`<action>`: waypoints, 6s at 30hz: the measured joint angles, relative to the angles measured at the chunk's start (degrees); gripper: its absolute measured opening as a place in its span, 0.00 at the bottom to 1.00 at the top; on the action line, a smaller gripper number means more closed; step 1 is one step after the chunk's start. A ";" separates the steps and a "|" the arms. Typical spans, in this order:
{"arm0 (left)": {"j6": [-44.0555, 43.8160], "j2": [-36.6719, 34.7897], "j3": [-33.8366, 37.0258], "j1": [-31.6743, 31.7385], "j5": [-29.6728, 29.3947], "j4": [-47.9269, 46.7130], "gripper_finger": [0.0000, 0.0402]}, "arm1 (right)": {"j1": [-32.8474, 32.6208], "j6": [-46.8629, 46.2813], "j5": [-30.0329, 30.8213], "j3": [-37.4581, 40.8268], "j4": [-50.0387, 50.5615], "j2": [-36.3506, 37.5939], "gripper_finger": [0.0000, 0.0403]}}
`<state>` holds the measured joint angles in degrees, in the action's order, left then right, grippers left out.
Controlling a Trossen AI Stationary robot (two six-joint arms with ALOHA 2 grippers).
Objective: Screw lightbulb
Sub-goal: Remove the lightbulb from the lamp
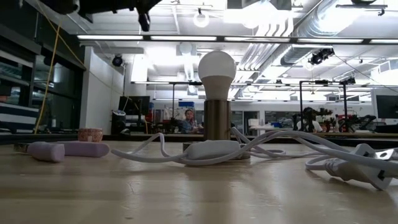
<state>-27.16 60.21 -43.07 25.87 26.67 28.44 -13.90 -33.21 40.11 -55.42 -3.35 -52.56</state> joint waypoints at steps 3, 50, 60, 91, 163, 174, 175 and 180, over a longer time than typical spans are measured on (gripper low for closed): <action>-2.84 2.71 0.00 -0.74 4.49 2.24 0.24 | 0.31 -6.49 2.19 -0.02 -2.27 0.03 0.83; 14.69 40.71 -2.48 -25.97 -12.05 -13.42 0.00 | 1.73 4.66 -33.46 -45.99 69.48 -44.48 0.77; 6.34 47.05 -3.69 -25.97 -12.93 -8.58 0.00 | 6.56 -29.91 -49.44 -62.24 78.14 -59.82 0.77; 3.74 47.82 -3.69 -27.98 -18.35 -7.86 0.00 | 6.85 -63.79 -44.78 -59.98 80.39 -67.19 0.77; 4.88 47.89 -3.63 -27.71 -21.96 -7.51 0.00 | 6.81 64.94 -45.68 -60.75 80.79 -68.04 0.65; 5.82 47.89 -3.63 -27.69 -22.10 -7.47 0.00 | 6.88 64.25 -40.96 -60.78 80.91 -67.87 0.68; 5.82 47.88 -3.63 -27.69 -22.16 -7.49 0.00 | 6.87 64.41 -40.94 -60.78 80.93 -67.87 0.68; 5.82 47.88 -3.63 -27.69 -22.13 -7.49 0.00 | 6.89 66.13 -41.75 -60.78 80.87 -67.84 0.68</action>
<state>-21.34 108.09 -46.70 -1.83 4.54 20.95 -7.01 32.93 -1.64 -116.20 77.52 -120.40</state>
